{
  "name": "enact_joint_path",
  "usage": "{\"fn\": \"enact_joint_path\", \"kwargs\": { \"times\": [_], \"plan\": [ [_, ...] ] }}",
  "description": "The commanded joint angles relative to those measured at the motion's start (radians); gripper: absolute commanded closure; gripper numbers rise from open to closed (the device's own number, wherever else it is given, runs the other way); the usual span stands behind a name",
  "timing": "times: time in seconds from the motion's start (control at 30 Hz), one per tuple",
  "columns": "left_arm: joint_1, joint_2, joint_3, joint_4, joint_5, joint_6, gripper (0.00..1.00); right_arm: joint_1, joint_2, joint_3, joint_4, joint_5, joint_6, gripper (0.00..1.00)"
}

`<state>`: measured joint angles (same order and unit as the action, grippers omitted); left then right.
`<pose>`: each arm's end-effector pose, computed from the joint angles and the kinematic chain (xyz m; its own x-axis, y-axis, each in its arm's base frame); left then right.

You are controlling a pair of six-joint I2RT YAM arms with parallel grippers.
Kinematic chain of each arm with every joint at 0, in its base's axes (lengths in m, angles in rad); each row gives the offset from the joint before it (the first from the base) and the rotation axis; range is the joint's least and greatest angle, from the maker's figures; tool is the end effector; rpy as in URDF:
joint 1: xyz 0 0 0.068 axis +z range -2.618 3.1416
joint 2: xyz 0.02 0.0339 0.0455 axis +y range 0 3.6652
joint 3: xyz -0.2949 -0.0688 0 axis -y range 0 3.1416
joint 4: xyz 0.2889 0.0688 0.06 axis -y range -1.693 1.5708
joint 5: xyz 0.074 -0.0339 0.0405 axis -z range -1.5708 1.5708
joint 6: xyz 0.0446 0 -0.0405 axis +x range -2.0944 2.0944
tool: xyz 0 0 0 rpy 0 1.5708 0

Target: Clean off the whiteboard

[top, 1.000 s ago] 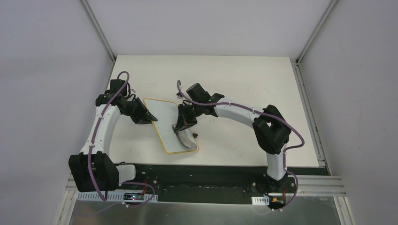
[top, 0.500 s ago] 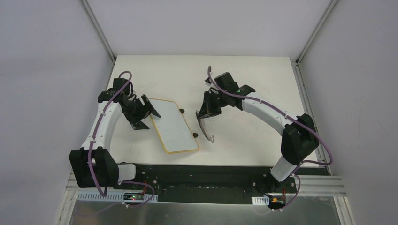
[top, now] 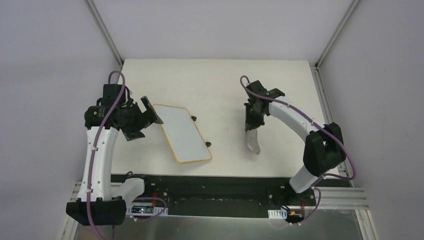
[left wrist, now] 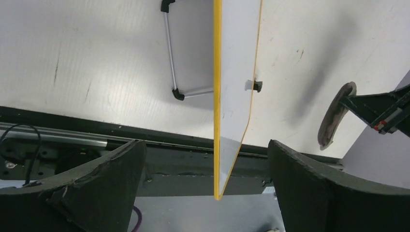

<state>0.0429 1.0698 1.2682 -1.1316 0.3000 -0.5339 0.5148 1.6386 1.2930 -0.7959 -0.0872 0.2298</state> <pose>0.2195 -0.0038 0.3942 -0.7597 -0.5192 -0.3916 -0.2925 0.8106 -0.5073 0.3301 0.1912 0.2586 -0.8895 -0.2425 -0.3872 -0.3280 0.9289 0.1719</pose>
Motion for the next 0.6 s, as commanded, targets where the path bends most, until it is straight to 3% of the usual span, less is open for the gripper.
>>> {"fn": "enact_joint_path", "kwargs": {
  "times": [0.0, 0.23, 0.37, 0.57],
  "plan": [
    [-0.039, -0.08, 0.059, -0.116, -0.082, 0.079, 0.02, 0.006, -0.051, -0.025, -0.119, 0.207, -0.014, 0.87],
    [-0.179, -0.162, 0.227, -0.097, -0.043, 0.22, 0.01, 0.007, -0.177, 0.021, -0.107, 0.038, -0.003, 0.16],
    [-0.236, -0.196, 0.355, -0.066, 0.004, 0.266, 0.01, 0.006, -0.283, 0.133, -0.138, 0.011, 0.016, 0.01],
    [-0.242, -0.261, 0.476, 0.054, 0.119, 0.247, 0.01, 0.008, -0.431, 0.389, -0.172, -0.041, 0.032, 0.0]
  ]
}}
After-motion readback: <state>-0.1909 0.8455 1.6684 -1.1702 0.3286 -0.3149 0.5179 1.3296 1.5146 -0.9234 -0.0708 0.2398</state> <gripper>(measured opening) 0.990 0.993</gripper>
